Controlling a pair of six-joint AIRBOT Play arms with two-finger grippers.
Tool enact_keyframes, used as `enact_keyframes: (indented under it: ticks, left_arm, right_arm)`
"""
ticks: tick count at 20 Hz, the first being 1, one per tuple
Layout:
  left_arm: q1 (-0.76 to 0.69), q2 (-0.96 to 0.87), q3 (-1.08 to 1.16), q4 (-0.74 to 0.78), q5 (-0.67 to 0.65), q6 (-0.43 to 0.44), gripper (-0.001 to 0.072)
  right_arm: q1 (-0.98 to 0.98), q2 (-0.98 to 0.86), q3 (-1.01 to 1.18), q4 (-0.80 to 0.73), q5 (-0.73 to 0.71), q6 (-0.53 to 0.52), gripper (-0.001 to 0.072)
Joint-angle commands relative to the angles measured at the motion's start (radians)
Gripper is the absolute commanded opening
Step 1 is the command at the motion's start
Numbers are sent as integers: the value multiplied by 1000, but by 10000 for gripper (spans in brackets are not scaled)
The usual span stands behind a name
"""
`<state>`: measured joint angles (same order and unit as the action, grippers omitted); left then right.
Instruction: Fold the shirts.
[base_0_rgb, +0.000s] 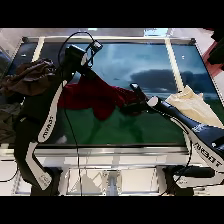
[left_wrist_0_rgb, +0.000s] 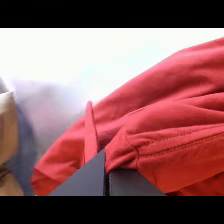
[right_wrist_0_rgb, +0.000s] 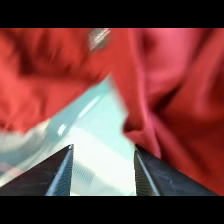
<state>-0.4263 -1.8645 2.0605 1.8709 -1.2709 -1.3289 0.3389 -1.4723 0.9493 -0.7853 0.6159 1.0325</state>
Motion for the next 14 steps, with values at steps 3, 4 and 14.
enact_keyframes:
  ticks: [3,4,14]
  left_arm:
    - [3,10,-3,14,25,-11,11]
    - [3,10,-3,14,26,-11,11]
    - [3,10,-3,16,6,-18,11]
  right_arm:
    - [-110,1,66,-45,-99,22,443]
    - [-123,-1,66,-46,-97,22,443]
    - [-97,-7,66,-89,143,-55,442]
